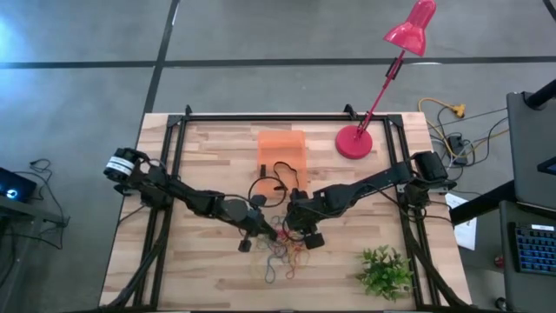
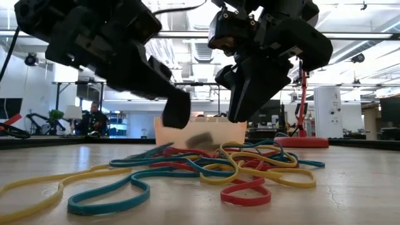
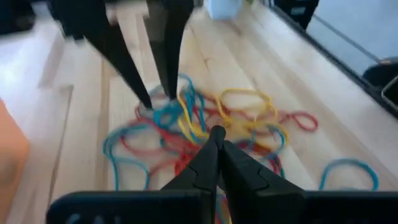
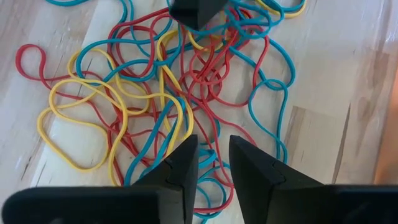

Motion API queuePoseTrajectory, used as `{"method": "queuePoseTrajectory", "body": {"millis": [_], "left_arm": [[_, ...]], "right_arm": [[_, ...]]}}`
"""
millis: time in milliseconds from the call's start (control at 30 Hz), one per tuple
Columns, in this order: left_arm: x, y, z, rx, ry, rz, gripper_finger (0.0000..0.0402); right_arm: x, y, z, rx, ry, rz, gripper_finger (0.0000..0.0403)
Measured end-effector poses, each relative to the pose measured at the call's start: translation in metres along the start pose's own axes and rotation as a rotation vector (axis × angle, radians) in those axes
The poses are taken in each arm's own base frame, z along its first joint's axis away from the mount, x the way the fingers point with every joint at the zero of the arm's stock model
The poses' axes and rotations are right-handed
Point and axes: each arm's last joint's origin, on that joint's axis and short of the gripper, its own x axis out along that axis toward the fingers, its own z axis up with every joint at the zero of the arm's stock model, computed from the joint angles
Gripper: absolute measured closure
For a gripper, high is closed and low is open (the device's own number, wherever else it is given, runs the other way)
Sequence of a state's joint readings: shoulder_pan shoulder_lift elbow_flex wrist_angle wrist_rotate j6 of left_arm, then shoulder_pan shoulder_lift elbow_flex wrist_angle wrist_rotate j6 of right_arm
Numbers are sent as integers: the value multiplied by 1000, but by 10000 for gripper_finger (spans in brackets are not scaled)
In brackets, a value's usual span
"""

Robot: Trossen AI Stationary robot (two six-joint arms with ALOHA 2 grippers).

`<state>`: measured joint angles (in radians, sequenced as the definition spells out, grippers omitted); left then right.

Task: Pick and place rubber bands into bin
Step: Put the black rubber band into the orange bin, then put the blue rubber band into the orange bin

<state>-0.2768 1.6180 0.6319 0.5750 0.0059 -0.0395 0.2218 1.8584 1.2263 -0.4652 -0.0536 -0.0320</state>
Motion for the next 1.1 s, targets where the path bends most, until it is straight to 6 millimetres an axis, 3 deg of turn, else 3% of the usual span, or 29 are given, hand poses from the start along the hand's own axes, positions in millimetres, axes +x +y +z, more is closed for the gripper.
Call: {"method": "queuePoseTrajectory", "body": {"millis": [400,533,700,800,900,1100], "left_arm": [[-21,20,29,108,-132,375,401],[-32,39,34,113,-108,562,401],[-40,70,26,57,-4,676,401],[-42,86,18,-17,39,712,401],[-43,92,14,-45,67,635,391],[-43,93,14,-49,62,599,323]], "right_arm": [[1,6,-1,-7,6,8,323],[1,7,-2,-9,7,10,328],[1,9,-1,-14,6,12,326],[1,9,-1,-12,6,12,322],[1,9,-1,-12,4,12,318],[2,9,-2,-14,5,11,314]]}}
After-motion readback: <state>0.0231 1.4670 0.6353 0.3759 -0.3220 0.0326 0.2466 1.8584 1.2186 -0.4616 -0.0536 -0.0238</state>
